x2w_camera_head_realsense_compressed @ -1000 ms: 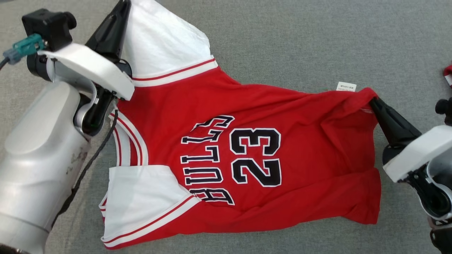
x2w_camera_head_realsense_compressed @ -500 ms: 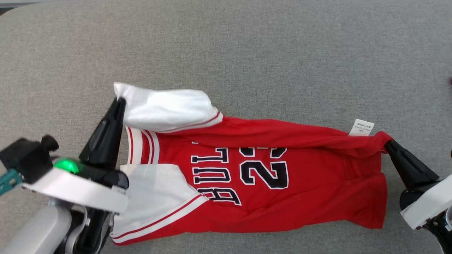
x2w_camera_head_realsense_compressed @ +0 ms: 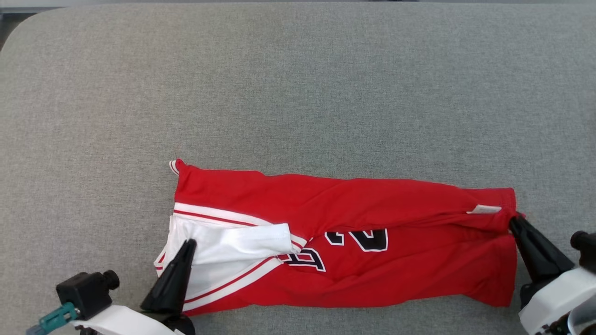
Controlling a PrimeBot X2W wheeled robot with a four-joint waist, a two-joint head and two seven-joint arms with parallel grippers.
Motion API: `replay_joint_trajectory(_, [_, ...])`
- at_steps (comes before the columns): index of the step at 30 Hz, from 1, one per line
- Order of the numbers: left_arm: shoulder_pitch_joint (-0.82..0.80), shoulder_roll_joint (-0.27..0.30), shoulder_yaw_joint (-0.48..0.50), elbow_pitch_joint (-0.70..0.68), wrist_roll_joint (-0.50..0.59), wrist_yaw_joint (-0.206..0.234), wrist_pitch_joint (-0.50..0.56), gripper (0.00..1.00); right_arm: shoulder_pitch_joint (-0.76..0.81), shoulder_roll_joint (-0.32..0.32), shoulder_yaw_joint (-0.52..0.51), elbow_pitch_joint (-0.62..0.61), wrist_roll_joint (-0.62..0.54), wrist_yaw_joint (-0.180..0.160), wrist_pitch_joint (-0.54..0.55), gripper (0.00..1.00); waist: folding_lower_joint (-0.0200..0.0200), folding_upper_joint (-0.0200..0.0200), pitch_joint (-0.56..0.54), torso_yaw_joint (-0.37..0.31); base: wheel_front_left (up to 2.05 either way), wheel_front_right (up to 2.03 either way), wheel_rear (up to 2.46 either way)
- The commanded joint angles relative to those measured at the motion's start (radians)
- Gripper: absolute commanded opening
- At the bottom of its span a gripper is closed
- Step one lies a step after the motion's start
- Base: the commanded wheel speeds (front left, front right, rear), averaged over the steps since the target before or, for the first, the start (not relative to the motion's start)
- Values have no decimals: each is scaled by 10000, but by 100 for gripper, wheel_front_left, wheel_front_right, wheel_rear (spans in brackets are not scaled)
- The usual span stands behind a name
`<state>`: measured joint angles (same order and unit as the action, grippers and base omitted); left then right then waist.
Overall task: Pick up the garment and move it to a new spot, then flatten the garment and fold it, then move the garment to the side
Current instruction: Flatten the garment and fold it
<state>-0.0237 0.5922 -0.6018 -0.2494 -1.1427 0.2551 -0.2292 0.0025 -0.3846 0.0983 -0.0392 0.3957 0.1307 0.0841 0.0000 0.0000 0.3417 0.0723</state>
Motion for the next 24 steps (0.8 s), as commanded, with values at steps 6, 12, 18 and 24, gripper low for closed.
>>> replay_joint_trajectory(6, [36, -543, -119, 1267, -381, -480, -50, 20, 589, 434, 310, 291, -494, 1, -443, 43, 0, 0, -191, 9, 0, 0, 0])
replay_joint_trajectory(12, [-166, -624, 57, 2220, 266, -320, -232, 100, 729, 976, 215, 634, -750, 1, -813, 100, 0, 0, -288, -106, 0, 0, 0])
replay_joint_trajectory(18, [-124, -1296, 1129, 2187, 1757, -84, -357, 100, 845, 1667, -222, 385, -1076, 1, -1600, 100, 0, 0, -482, -137, 0, 0, 0])
replay_joint_trajectory(24, [422, -2386, 2904, 1637, 3719, -400, -359, 100, 997, 1969, -126, -291, -1378, 1, -1958, 100, 0, 0, -826, -302, 0, 0, 0])
